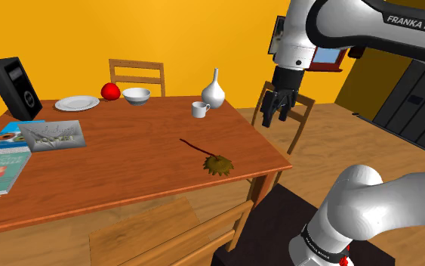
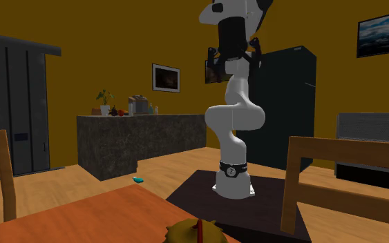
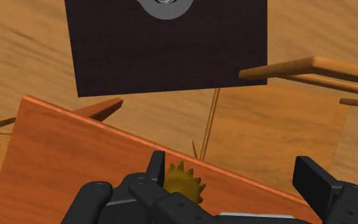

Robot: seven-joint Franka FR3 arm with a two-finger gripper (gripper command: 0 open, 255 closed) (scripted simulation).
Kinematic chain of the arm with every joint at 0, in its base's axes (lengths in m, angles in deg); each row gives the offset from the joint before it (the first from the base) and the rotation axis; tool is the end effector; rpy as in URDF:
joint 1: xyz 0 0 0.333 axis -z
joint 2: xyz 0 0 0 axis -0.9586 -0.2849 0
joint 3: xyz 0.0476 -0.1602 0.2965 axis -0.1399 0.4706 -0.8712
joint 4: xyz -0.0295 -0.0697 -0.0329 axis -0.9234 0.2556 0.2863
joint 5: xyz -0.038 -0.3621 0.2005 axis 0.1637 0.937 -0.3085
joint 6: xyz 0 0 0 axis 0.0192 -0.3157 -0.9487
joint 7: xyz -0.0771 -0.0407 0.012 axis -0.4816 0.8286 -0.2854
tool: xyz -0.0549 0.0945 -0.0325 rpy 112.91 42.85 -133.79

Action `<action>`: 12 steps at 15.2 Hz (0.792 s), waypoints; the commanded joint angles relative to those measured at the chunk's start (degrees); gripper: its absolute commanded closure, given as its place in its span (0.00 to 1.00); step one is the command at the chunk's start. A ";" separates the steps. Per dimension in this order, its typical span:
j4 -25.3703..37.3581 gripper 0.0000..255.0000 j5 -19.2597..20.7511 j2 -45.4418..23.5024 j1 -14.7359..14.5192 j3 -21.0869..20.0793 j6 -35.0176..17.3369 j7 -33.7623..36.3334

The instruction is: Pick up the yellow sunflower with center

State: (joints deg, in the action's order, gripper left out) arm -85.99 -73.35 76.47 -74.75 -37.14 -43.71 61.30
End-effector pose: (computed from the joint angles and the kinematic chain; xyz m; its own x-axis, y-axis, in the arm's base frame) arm 0.2865 0.0280 0.6200 0.9936 -0.0867 -0.0717 -0.0910 -0.9940 -0.0599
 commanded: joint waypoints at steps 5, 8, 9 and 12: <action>-4.28 0.00 1.05 -3.28 -0.49 1.50 -8.82 -4.37; -6.56 0.00 1.61 -6.76 -0.88 2.61 -15.54 -7.56; -7.13 0.00 1.74 -8.10 -1.02 2.97 -17.78 -8.62; -8.30 0.00 1.95 -12.65 -1.47 4.03 -24.45 -11.80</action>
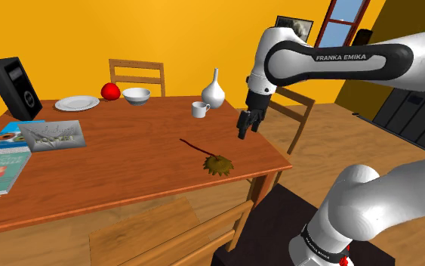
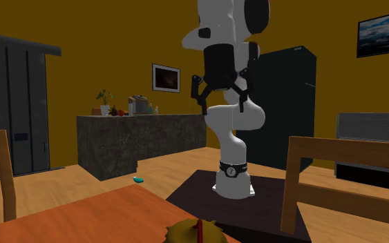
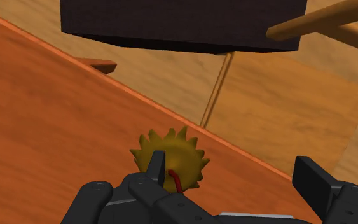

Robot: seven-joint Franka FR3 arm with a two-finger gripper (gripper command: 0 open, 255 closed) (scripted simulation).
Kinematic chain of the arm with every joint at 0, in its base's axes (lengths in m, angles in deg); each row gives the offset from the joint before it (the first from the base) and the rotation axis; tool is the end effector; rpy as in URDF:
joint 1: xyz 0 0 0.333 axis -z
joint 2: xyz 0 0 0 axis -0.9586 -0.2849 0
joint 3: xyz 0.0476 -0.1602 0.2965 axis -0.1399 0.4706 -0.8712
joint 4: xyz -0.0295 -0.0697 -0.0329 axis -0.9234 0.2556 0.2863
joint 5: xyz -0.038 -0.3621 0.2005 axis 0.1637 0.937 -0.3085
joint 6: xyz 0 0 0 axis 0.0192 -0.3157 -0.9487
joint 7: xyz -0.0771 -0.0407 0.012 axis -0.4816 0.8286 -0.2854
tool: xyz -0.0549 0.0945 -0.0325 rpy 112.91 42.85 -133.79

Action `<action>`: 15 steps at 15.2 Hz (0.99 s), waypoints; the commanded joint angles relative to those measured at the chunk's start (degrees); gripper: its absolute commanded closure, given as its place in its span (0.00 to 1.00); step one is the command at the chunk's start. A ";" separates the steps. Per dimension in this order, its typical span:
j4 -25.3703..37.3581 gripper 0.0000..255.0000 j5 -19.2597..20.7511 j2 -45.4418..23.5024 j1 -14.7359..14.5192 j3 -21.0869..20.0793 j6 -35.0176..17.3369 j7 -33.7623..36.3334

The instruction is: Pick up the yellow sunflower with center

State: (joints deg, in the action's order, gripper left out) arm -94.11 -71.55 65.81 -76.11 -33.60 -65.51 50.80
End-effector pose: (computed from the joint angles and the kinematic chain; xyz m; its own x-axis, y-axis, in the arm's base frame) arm 0.3663 0.0074 0.5203 0.9988 0.0487 -0.0078 0.0480 -0.9959 -0.0769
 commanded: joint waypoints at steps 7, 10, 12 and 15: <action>0.48 0.00 -0.64 -15.09 -1.62 2.83 -17.28 -8.92; 2.18 0.00 -1.75 -21.42 -2.38 3.66 -22.78 -12.46; 3.76 0.00 -2.79 -25.77 -2.87 4.09 -26.10 -14.93; 6.80 0.00 -4.76 -32.41 -3.48 4.48 -30.47 -18.82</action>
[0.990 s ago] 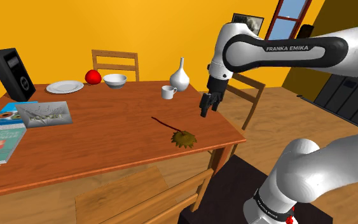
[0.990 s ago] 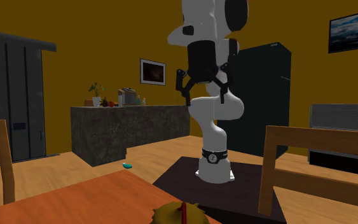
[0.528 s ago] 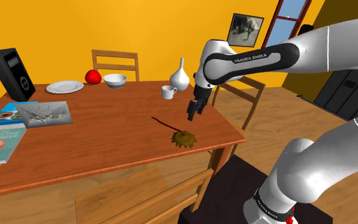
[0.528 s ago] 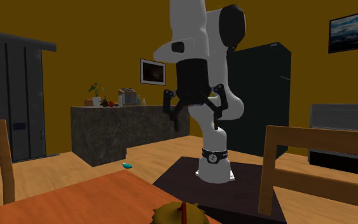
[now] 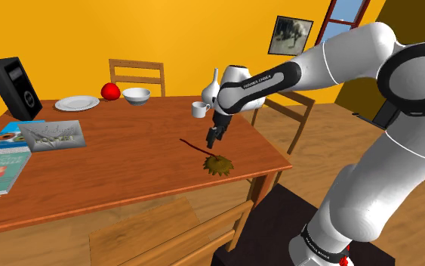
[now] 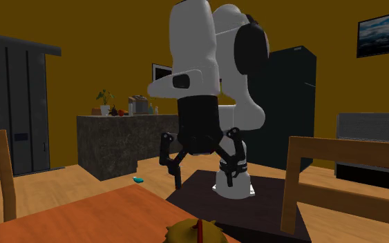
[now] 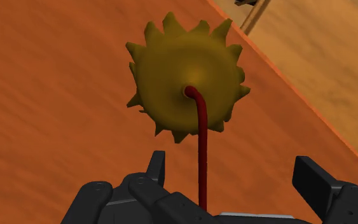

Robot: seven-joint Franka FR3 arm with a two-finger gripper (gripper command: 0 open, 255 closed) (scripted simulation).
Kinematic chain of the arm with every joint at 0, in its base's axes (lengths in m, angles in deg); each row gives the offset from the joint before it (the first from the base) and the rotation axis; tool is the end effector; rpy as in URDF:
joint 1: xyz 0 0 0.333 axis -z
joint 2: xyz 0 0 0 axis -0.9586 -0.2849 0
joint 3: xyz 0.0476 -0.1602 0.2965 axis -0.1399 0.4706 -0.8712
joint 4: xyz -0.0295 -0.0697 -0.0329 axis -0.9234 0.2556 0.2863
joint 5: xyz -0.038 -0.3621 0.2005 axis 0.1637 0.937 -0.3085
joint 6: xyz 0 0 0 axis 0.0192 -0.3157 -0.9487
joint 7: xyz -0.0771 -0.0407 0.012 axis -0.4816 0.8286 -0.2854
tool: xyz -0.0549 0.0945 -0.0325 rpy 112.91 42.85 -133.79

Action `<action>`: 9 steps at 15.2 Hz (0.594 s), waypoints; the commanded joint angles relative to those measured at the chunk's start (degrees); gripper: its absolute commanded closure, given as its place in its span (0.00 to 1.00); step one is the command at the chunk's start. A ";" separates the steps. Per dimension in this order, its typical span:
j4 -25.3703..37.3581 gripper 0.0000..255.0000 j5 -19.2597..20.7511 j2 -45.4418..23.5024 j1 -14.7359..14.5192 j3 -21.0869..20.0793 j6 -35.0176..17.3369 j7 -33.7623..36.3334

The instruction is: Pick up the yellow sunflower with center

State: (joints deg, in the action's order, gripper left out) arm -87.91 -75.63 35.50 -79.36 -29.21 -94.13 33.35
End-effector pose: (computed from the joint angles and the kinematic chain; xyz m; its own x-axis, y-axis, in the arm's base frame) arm 0.5120 -0.0020 0.3837 0.9637 0.2488 0.0969 0.2570 -0.9628 -0.0837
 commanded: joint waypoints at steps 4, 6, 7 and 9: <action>3.91 0.00 -3.08 -8.91 -0.50 -0.02 -6.00 -5.35; 3.43 0.00 -3.56 -9.93 -0.49 -0.10 -7.47 -5.81; 3.22 0.00 -3.81 -10.46 -0.49 -0.14 -8.20 -6.05; 2.82 0.00 -4.34 -11.55 -0.48 -0.23 -9.64 -6.55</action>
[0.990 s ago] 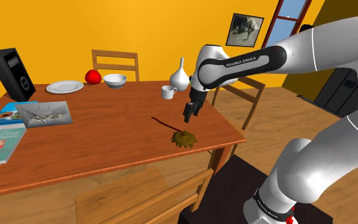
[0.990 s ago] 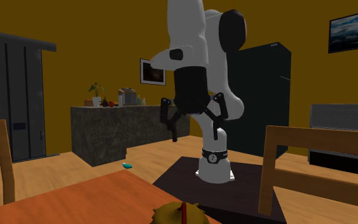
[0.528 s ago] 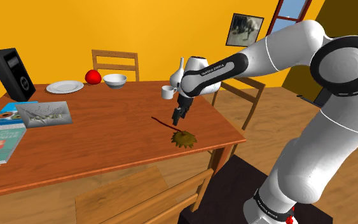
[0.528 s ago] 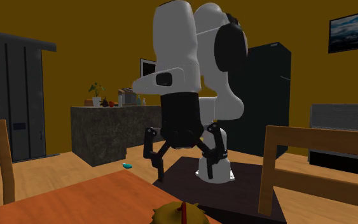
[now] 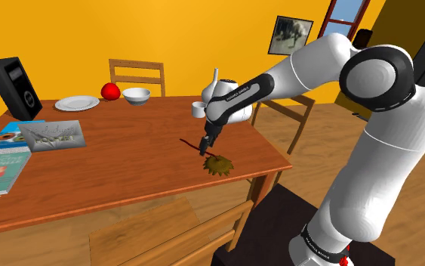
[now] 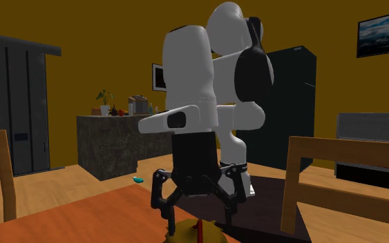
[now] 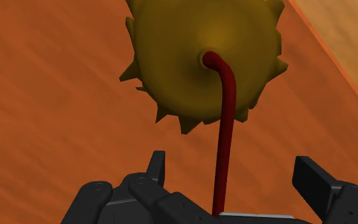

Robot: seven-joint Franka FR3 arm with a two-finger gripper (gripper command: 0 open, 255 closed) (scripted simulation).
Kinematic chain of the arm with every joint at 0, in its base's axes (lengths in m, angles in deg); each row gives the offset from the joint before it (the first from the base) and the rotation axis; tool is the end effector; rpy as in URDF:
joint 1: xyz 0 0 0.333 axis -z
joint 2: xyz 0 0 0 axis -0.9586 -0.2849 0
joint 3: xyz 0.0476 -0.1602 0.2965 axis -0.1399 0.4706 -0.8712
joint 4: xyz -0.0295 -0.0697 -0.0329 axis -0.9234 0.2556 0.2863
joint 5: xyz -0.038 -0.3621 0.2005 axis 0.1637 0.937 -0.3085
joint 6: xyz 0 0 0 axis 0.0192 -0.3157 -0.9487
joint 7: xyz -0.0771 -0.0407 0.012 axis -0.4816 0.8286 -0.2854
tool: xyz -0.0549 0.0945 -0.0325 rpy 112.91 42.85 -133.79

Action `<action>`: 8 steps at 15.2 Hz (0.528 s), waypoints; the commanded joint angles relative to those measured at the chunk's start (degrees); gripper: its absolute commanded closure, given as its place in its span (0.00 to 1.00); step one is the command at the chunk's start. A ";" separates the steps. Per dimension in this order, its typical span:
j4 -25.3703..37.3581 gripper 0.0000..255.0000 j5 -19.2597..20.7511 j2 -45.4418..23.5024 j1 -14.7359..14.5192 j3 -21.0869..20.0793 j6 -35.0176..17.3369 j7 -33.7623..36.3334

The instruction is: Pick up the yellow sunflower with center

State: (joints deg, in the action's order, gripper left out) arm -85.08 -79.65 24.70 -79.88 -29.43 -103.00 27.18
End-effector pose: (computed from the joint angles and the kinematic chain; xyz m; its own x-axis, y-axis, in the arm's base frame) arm 0.5481 0.0024 0.3214 0.9461 0.2994 0.1238 0.3103 -0.9472 -0.0808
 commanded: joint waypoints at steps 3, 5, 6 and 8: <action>-0.29 0.00 -0.76 -1.64 0.07 -0.10 -1.91 -0.79; -0.31 1.00 -0.73 -1.56 0.05 -0.11 -1.86 -0.72; -0.32 1.00 -0.73 -1.56 0.04 -0.11 -1.86 -0.72; -0.32 1.00 -0.73 -1.55 0.05 -0.11 -1.85 -0.73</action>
State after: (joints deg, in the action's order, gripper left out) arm -85.40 -80.38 23.17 -79.82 -29.53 -104.84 26.45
